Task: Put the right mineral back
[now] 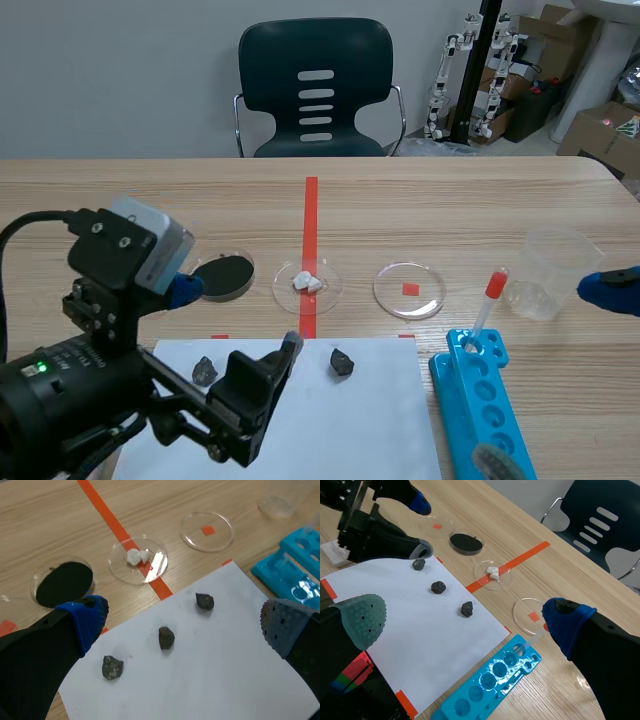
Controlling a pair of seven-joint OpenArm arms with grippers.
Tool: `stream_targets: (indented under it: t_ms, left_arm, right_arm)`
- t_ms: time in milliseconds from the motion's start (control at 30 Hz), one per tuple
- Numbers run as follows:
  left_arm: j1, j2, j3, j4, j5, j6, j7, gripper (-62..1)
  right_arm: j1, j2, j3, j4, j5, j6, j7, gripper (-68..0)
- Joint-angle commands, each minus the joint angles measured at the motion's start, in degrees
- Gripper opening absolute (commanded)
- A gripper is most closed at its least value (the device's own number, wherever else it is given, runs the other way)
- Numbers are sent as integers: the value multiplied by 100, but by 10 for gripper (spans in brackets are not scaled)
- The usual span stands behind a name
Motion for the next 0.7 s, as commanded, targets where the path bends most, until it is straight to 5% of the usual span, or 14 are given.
stream_targets:
  t_ms: [0, 100, 333, 667]
  left_arm:
    - [125, 72, -245, 24, -131, -321, -195, 14]
    - [415, 74, -761, 24, -275, -841, -341, 14]
    - [979, 74, -1543, 24, -264, -1279, -826, 14]
    - [1311, 74, -1698, 33, 319, -1327, -1937, 14]
  right_arm:
    - [20, 59, 4, 42, 57, 4, 66, 4]
    - [20, 59, 4, 42, 57, 4, 66, 4]
    - [20, 59, 4, 42, 57, 4, 66, 4]
    - [20, 57, 4, 42, 57, 4, 66, 4]
